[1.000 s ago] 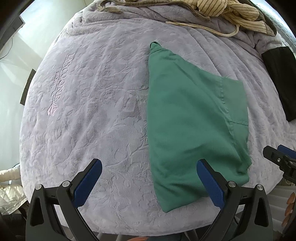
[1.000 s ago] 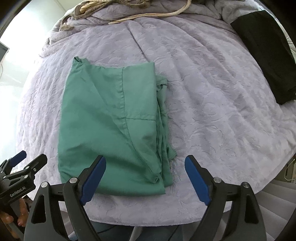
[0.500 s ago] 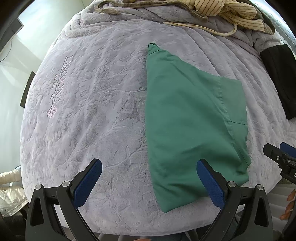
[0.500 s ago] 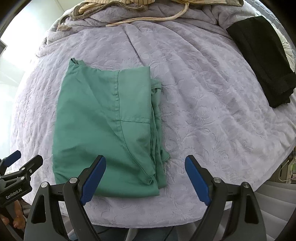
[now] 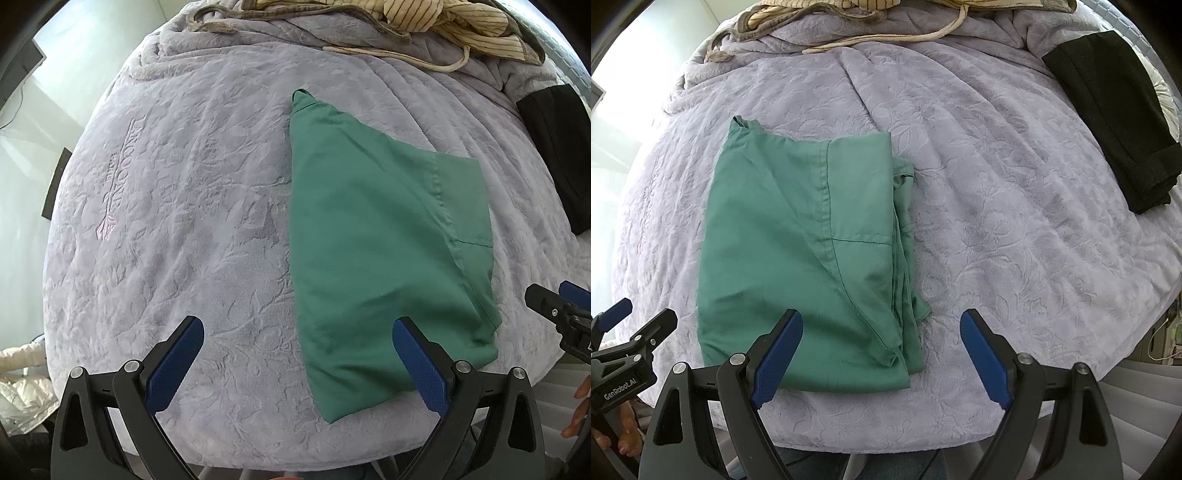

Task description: Fold large clothes

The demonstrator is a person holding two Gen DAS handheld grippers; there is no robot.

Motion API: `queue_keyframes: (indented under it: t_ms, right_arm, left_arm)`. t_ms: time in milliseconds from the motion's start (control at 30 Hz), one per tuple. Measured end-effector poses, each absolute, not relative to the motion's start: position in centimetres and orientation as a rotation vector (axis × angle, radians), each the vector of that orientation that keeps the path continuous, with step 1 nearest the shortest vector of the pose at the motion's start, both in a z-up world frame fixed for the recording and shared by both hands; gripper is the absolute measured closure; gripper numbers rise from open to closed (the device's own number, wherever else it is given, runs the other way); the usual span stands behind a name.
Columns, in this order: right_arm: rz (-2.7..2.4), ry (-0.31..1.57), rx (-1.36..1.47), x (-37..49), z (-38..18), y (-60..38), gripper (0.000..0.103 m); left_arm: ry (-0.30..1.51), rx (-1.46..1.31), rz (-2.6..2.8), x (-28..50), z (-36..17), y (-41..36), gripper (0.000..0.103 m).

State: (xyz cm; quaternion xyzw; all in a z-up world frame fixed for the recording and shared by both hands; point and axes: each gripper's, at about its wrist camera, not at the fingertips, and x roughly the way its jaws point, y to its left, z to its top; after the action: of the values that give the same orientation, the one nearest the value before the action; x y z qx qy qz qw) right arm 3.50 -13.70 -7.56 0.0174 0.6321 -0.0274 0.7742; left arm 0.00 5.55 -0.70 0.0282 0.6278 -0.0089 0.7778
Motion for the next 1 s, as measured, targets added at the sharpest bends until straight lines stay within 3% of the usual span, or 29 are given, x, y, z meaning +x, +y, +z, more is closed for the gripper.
queue_keyframes:
  t_ms: [1000]
  right_arm:
    - [-0.069,1.374,0.016,3.1,-7.3,-13.6,0.014]
  left_arm:
    - [1.339,0.103,-0.044,-0.2,-0.3,4.4,0.001]
